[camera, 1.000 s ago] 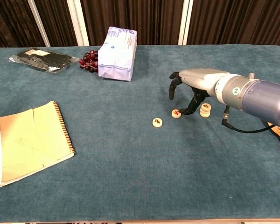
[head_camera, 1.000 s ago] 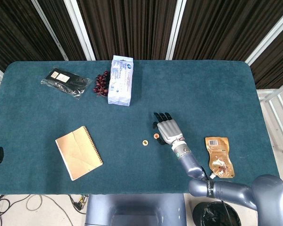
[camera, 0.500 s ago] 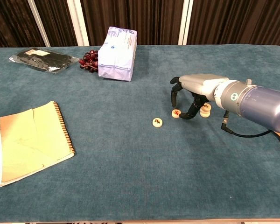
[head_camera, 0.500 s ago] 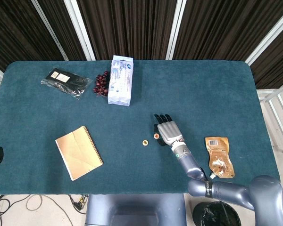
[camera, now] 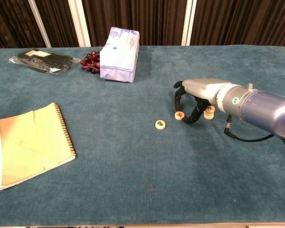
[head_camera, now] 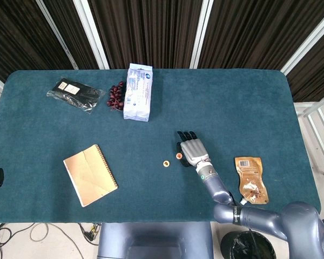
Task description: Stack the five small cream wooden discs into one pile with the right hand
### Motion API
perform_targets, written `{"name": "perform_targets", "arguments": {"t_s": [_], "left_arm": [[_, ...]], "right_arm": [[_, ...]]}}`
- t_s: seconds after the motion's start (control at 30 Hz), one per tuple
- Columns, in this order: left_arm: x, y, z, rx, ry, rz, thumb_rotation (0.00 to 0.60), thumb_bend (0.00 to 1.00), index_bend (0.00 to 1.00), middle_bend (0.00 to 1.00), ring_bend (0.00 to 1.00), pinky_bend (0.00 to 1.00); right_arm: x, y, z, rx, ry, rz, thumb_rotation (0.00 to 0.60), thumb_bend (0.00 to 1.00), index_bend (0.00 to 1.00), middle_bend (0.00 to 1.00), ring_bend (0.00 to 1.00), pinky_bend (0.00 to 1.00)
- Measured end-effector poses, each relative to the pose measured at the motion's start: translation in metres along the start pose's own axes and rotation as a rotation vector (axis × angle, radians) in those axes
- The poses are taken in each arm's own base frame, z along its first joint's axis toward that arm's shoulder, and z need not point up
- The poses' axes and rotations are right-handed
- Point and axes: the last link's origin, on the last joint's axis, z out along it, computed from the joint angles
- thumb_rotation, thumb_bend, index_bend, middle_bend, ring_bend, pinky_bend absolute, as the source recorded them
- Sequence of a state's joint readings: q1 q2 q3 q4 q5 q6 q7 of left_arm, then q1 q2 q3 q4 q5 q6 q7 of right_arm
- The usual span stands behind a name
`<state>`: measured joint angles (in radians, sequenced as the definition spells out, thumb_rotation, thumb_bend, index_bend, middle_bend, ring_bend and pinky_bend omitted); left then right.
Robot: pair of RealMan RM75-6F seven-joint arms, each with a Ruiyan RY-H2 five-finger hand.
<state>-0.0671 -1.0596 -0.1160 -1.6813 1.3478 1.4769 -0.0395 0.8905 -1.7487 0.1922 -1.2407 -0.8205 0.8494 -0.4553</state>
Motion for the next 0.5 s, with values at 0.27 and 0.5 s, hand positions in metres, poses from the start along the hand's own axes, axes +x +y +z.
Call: {"name": "perform_targets", "arguments": {"t_s": [0.27, 0.5], "left_arm": [[-0.0001, -0.0002, 0.0001, 0.0, 0.0, 0.001, 0.6, 0.49, 0.17, 0.0, 0.0, 0.0], [-0.0002, -0.0002, 0.0001, 0.0, -0.001, 0.002, 0.6, 0.49, 0.17, 0.0, 0.0, 0.0]], "right_arm": [[-0.0017, 0.0, 0.0004, 0.0, -0.004, 0.0, 0.6, 0.41, 0.49, 0.0, 0.0, 0.0], [-0.002, -0.0004, -0.0001, 0.002, -0.006, 0.002, 0.6, 0.41, 0.49, 0.0, 0.0, 0.0]]}}
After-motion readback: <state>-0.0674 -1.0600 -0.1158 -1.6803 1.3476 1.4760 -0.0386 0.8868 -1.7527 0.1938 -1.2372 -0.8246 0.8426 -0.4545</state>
